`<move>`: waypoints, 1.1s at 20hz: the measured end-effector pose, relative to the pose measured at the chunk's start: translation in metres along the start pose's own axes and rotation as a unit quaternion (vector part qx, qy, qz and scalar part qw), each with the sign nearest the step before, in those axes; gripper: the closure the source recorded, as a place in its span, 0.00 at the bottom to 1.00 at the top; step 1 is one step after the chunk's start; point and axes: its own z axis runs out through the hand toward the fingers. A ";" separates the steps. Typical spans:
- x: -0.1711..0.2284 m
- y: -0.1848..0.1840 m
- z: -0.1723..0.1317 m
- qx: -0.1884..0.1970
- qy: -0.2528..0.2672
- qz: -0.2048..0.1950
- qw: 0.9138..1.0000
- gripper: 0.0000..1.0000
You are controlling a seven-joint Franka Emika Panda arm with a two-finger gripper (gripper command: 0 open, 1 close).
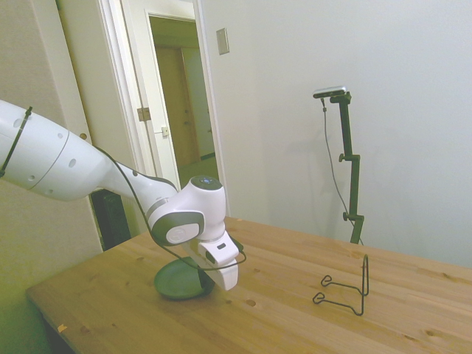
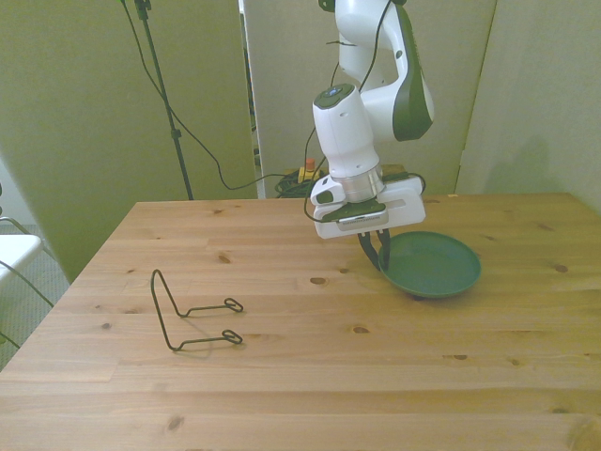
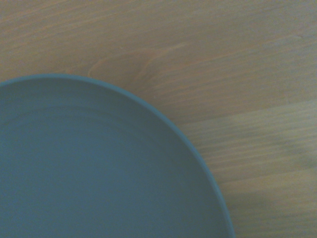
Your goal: Load the plate
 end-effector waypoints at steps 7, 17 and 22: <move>-0.001 -0.009 -0.026 -0.011 0.018 0.003 1.000 1.00; -0.029 -0.029 -0.130 -0.037 0.064 -0.012 0.997 1.00; -0.030 -0.041 -0.173 -0.090 0.136 -0.018 0.986 1.00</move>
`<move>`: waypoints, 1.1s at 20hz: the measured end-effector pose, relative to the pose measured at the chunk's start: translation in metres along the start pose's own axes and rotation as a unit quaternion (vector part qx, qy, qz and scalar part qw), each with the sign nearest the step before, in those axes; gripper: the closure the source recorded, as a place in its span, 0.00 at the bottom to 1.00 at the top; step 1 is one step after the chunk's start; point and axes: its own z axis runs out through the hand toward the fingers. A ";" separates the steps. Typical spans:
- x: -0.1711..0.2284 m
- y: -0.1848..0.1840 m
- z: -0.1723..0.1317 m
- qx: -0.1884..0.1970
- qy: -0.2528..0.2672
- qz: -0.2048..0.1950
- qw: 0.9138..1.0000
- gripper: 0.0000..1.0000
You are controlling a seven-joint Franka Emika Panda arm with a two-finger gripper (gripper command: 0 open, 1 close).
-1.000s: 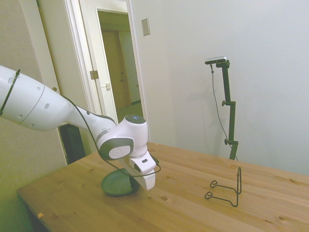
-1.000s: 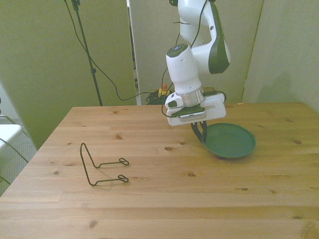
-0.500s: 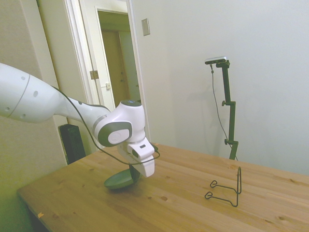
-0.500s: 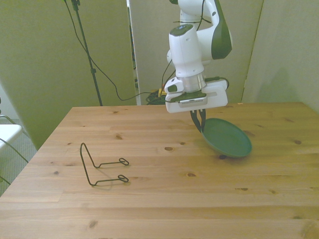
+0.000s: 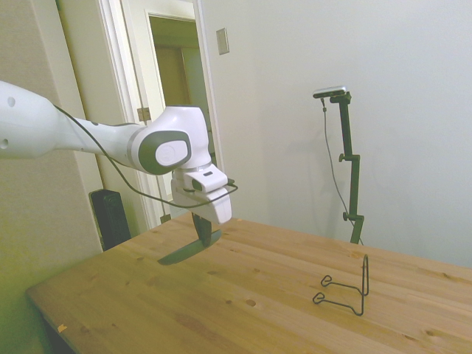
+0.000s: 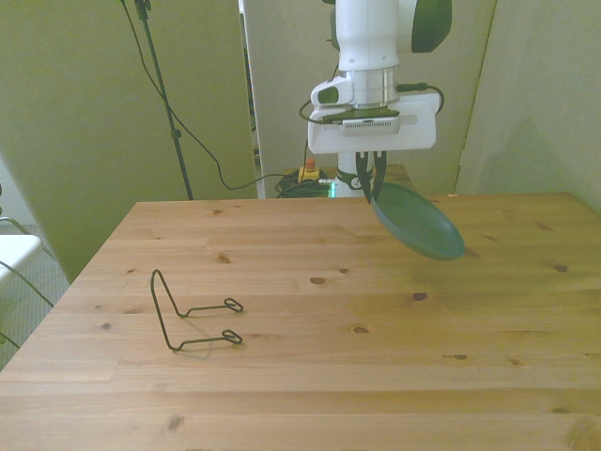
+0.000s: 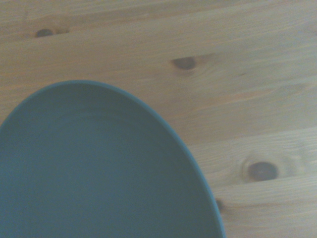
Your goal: Load the plate
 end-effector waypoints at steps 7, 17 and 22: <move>0.032 -0.007 -0.052 -0.097 0.123 -0.004 0.988 1.00; 0.105 -0.050 -0.045 -0.210 0.188 -0.043 0.958 1.00; 0.157 -0.033 -0.045 -0.271 0.236 -0.084 0.929 1.00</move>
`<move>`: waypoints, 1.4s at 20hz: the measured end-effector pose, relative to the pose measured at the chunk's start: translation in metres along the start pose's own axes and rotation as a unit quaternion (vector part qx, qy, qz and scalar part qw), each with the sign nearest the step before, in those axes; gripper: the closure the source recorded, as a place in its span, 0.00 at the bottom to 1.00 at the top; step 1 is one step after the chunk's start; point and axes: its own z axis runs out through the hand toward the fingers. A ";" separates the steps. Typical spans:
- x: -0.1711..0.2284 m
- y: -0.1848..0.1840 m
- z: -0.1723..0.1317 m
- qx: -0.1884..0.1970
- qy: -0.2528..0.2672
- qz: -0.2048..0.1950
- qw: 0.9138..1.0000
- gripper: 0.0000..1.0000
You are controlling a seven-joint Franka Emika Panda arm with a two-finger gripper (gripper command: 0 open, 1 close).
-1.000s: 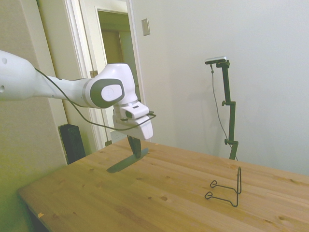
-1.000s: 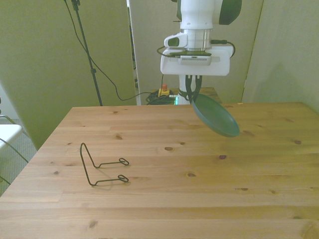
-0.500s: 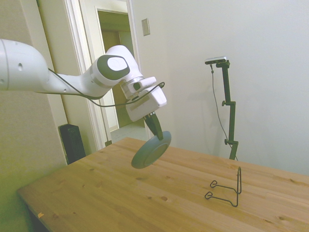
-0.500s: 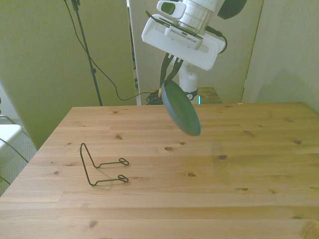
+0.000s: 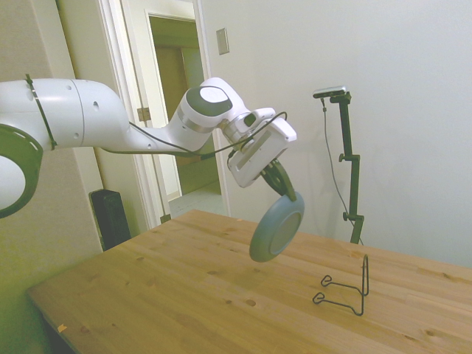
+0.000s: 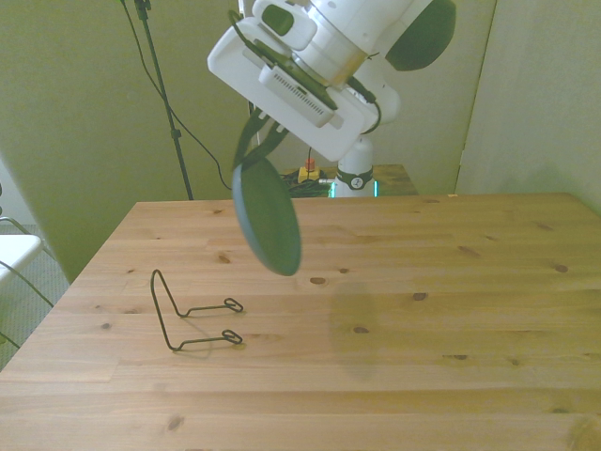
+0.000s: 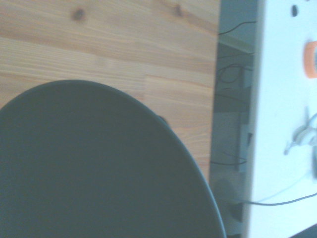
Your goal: Load the plate
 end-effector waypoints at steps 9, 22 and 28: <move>0.043 0.024 0.079 -0.009 0.048 -0.013 0.999 1.00; 0.029 -0.018 0.099 -0.010 0.042 -0.034 0.999 1.00; 0.028 -0.037 0.111 -0.009 0.029 -0.029 0.999 1.00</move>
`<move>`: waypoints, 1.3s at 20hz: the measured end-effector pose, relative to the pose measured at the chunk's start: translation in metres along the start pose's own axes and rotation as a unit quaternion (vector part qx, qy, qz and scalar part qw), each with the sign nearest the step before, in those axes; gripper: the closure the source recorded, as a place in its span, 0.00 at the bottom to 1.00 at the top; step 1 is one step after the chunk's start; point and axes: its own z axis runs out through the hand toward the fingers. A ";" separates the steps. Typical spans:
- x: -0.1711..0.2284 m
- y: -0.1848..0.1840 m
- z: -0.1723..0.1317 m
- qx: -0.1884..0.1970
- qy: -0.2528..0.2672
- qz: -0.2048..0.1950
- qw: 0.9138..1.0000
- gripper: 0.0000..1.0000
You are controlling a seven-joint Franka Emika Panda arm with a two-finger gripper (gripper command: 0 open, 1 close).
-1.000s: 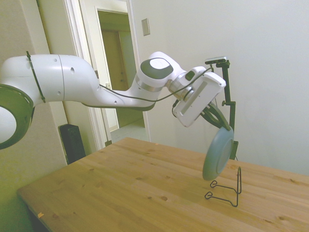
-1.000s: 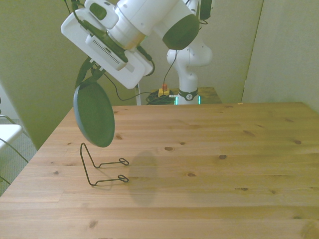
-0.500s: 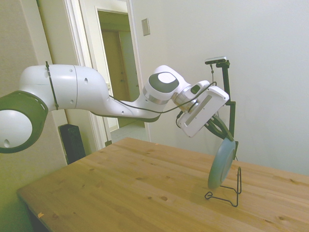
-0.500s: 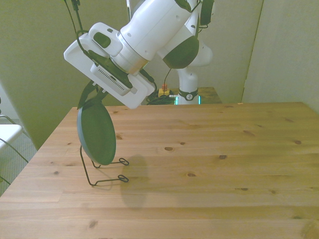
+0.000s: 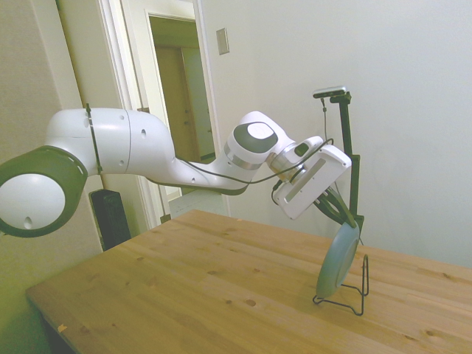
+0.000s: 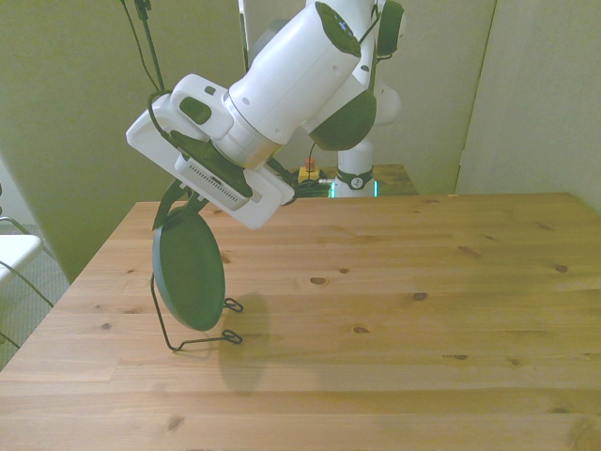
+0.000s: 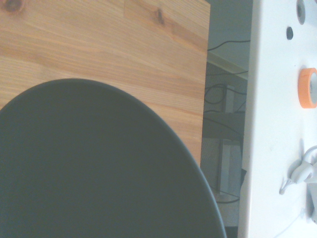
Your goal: Load the plate
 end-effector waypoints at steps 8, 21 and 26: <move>0.000 -0.009 0.004 -0.003 -0.009 0.001 1.000 0.00; 0.000 -0.007 0.003 -0.001 -0.011 0.002 1.000 0.00; -0.002 0.011 -0.040 0.042 -0.032 0.013 0.999 0.00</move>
